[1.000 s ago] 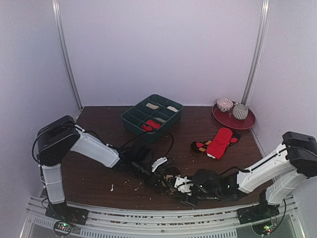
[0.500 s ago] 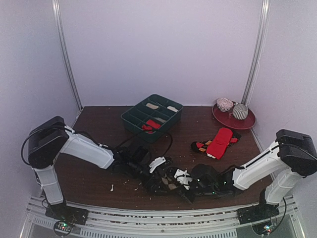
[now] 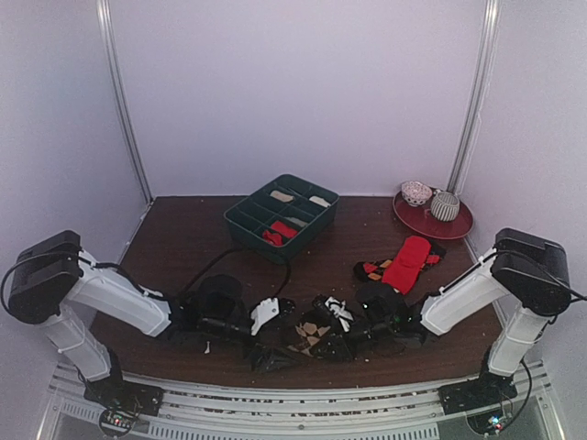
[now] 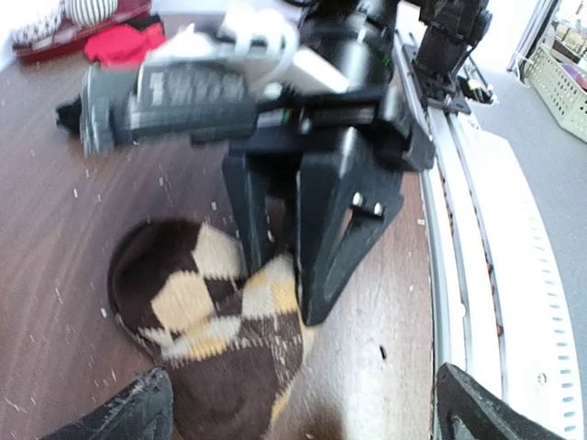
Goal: Roll the socks
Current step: Roll the sock at the center of the board.
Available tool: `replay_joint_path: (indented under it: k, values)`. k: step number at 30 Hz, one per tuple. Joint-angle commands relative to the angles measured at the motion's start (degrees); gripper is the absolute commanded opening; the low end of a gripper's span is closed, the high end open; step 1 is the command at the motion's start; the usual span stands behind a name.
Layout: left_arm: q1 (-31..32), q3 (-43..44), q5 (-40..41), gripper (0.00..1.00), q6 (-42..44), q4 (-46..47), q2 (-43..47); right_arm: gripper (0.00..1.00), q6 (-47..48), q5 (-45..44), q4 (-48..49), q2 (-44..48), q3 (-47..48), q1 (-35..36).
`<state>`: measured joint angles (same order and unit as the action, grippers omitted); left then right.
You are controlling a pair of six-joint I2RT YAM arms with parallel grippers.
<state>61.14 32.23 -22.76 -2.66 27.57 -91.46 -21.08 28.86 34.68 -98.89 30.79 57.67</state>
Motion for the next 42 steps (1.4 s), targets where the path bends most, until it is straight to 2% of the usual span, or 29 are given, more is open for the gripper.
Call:
replay_joint_path:
  k: [1, 5, 10, 13, 15, 17, 20, 21, 25, 26, 27, 30, 34, 40, 42]
  values:
    - [-0.15, -0.06, -2.22, 0.98, 3.33, 9.51, -1.63, 0.27, -1.87, 4.61, -15.87, -6.22, -2.09, 0.13]
    - [-0.15, 1.29, -3.45, 0.95, 4.35, 8.61, -5.05, 0.27, -1.51, 4.78, -15.91, -6.83, -1.87, -0.02]
    - [-0.15, 3.96, -4.32, 0.80, 3.74, 3.89, -9.67, 0.27, -1.21, 5.38, -15.46, -7.77, -1.85, -0.48]
    - [-0.15, 3.10, -3.71, 0.77, 2.42, 4.46, -10.95, 0.27, -1.07, 5.74, -15.30, -8.33, -1.93, -0.65]
    - [-0.15, 3.52, -3.35, 0.72, 1.84, 3.63, -12.33, 0.27, -1.14, 5.96, -15.19, -8.48, -2.01, -0.73]
    - [-0.15, 4.19, -3.42, 0.61, 1.49, 2.40, -13.60, 0.27, -1.24, 6.53, -15.12, -8.45, -1.99, -0.88]
    - [-0.19, 4.26, -2.33, 0.20, 0.39, 1.98, -14.78, 0.27, -1.44, 7.06, -15.21, -7.90, -2.28, -1.06]
    - [-0.16, 4.37, -1.95, 0.12, 0.35, 1.39, -15.13, 0.27, -1.49, 7.22, -15.20, -7.68, -2.31, -1.13]
    - [-0.15, 5.94, -0.71, 0.09, 0.09, -2.08, -16.99, 0.29, -1.76, 8.21, -15.37, -7.44, -1.60, -1.38]
    - [-0.15, 6.47, 0.29, 0.02, -0.39, -3.29, -17.50, 0.30, -1.87, 8.26, -15.44, -7.45, -1.24, -1.38]
    - [-0.15, 6.93, 0.95, 0.00, -0.94, -4.22, -18.05, 0.31, -1.88, 8.21, -15.50, -7.41, -0.91, -1.46]
    - [-0.30, 9.27, 2.38, 0.00, -3.56, -9.32, -19.63, 0.34, -1.81, 6.57, -15.17, -4.10, 0.22, -1.50]
    - [-1.13, 12.94, -0.39, 0.00, -7.38, -19.43, -21.27, 0.44, 1.31, -4.20, -16.07, 7.86, 0.12, -1.42]
    - [-4.44, 15.75, -10.95, 0.00, -11.43, -28.81, -23.90, 0.53, 16.05, -23.38, -14.51, 21.21, -4.69, 3.39]
    - [-4.94, 16.57, -11.66, 0.00, -11.14, -32.08, -24.02, 0.65, 20.63, -28.04, -13.70, 23.12, -5.30, 6.66]
